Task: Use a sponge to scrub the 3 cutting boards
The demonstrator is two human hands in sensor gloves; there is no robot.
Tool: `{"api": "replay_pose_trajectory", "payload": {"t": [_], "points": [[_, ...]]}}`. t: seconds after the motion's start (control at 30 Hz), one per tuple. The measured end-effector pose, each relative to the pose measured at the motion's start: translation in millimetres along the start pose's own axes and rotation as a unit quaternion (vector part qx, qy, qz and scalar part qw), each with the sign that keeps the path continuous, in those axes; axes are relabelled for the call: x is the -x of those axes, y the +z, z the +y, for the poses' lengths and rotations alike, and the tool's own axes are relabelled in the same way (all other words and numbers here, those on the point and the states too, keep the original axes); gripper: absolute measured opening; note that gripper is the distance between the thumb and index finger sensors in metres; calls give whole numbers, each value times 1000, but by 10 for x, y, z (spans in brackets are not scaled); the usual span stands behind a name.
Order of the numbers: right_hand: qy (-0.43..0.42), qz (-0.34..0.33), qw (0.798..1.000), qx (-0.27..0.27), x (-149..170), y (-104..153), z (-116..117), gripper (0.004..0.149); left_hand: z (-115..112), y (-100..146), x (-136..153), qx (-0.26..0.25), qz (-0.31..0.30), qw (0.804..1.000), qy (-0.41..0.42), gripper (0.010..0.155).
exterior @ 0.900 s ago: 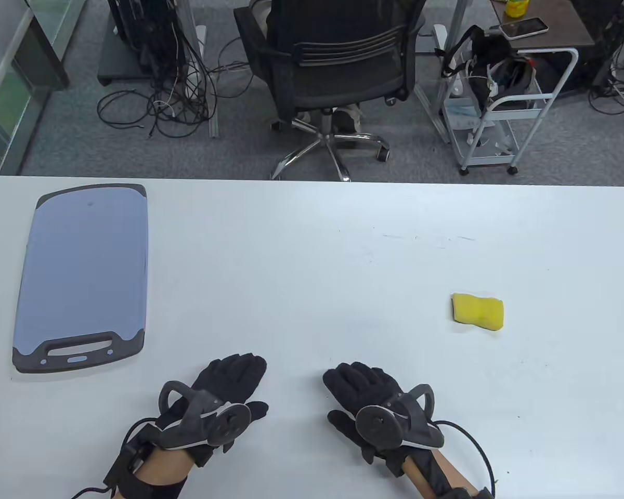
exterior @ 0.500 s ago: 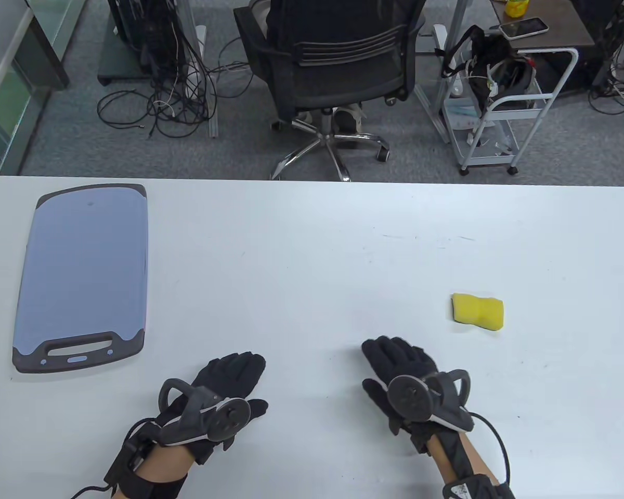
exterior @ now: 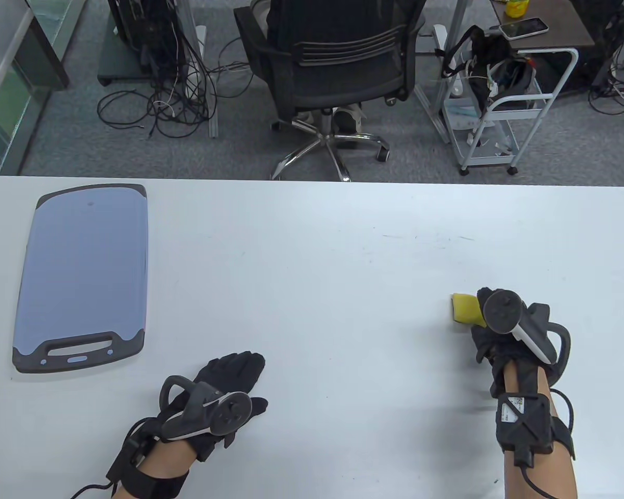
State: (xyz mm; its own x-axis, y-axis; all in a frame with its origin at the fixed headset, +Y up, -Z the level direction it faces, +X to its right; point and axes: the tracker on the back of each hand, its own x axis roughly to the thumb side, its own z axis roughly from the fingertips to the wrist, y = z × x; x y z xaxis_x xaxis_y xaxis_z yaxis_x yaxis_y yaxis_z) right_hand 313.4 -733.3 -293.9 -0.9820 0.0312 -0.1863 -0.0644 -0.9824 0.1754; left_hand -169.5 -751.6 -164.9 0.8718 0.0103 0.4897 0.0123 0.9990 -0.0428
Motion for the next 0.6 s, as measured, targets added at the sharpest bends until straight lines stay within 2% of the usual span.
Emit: {"api": "replay_pose_trajectory", "payload": {"t": [0.07,0.13,0.3,0.43,0.53,0.6], "points": [[56,0,998,-8,-51,-130,65,78,-12,-11,-8,4,-1,1000,1,87],[74,-7,997,-26,-105,-231,126,79,-11,-14,-6,5,-1,1000,3,87],[60,-11,997,-51,-184,-370,239,75,-16,-22,22,10,0,1000,7,87],[33,-24,999,-10,-196,-329,268,73,-18,-21,54,10,4,1000,8,87],[20,-31,999,40,-184,-206,256,74,9,-7,55,4,4,1000,9,87],[-20,-42,997,68,-177,-85,259,74,33,2,56,-1,5,1000,11,87]]}}
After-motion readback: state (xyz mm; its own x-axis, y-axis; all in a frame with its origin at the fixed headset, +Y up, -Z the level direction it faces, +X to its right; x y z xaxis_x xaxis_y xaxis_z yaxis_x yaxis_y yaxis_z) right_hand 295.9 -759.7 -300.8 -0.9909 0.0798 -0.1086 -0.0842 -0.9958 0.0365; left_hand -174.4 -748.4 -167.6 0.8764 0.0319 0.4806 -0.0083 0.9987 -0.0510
